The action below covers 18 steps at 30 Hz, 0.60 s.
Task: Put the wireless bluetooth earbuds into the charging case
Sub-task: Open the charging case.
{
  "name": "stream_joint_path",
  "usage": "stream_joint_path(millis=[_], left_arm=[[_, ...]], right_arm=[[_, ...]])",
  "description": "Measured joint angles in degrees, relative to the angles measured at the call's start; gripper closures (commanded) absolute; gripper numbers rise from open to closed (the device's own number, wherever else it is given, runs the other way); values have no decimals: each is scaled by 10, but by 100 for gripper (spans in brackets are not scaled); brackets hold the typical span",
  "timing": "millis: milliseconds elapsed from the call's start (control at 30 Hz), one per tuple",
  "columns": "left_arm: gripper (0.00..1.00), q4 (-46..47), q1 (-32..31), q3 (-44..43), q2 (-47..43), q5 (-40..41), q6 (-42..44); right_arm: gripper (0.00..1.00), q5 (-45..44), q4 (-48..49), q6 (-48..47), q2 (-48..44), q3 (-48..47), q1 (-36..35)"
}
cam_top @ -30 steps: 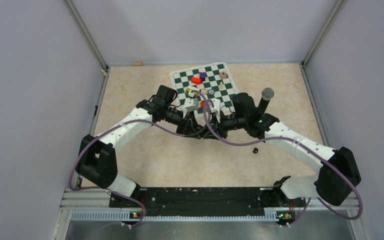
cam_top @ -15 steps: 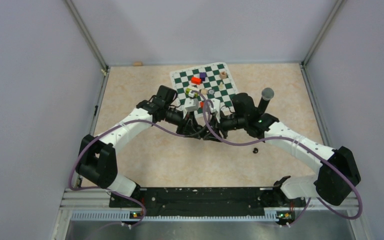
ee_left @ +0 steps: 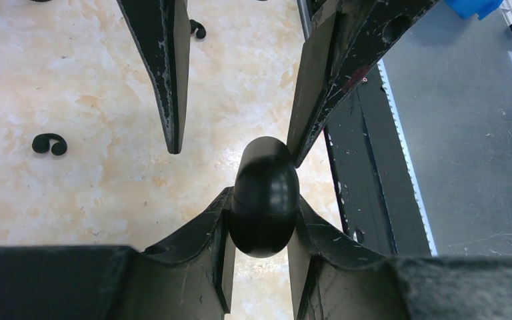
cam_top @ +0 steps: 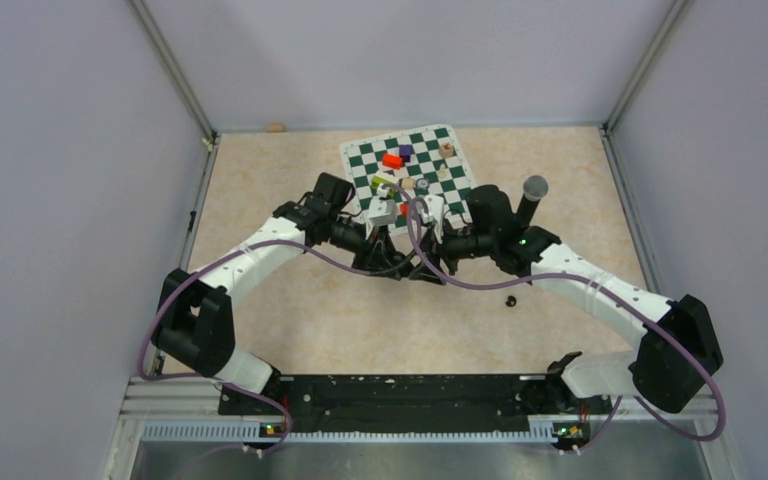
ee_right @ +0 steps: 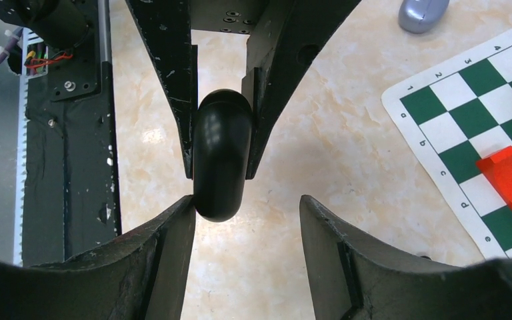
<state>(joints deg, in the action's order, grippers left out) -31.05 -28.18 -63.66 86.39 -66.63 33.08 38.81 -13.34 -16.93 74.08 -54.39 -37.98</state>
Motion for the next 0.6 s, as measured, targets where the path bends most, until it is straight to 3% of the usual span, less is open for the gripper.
stream_joint_path(millis=[333, 600], left_arm=[[100, 4, 4, 2, 0, 6, 5], [100, -2, 0, 3, 0, 0, 5]], right_arm=[[42, -50, 2, 0, -29, 4, 3], [33, -92, 12, -18, -40, 4, 8]])
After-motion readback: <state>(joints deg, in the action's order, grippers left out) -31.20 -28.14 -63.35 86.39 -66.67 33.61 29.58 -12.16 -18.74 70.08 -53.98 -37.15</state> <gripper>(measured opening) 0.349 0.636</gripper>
